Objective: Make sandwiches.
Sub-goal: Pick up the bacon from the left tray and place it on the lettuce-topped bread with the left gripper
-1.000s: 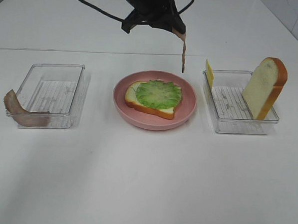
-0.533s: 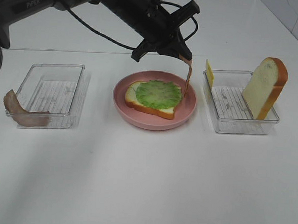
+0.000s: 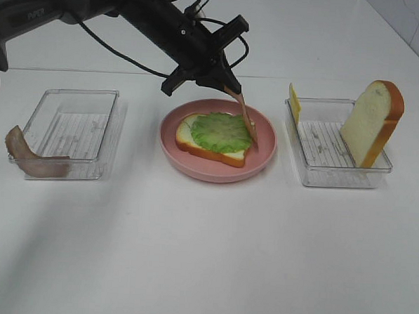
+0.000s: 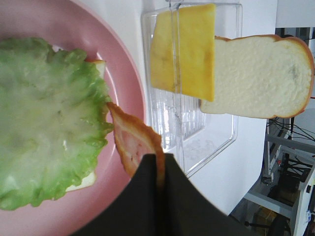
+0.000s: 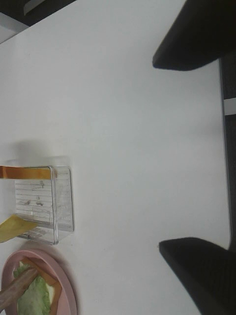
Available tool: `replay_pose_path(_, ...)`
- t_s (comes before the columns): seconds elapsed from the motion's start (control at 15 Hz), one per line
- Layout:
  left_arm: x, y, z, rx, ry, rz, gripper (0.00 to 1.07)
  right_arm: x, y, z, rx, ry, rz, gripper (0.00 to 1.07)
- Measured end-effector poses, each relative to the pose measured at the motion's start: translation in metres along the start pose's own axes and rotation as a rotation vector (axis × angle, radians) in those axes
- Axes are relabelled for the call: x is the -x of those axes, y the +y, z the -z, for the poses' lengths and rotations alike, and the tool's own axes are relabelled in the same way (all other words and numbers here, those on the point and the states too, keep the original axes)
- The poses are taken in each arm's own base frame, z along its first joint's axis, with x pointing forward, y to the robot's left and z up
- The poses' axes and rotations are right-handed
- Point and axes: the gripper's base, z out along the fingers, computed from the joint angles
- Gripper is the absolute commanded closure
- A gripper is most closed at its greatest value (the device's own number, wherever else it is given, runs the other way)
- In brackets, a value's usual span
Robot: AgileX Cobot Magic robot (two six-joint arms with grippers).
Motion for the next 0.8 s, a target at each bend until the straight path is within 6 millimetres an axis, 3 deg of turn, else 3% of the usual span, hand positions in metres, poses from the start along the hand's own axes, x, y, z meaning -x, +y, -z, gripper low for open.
replay_pose_path(0.4,0.000,0.018,0.004,0.164,0.031,-0.058,1.07,0.000,0.000,0.000,0.000,0.000,0.000,0.18)
replay_pose_path(0.8,0.000,0.024,0.005,0.237,0.028,-0.094,1.04,0.000,0.000,0.000,0.000,0.000,0.000,0.18)
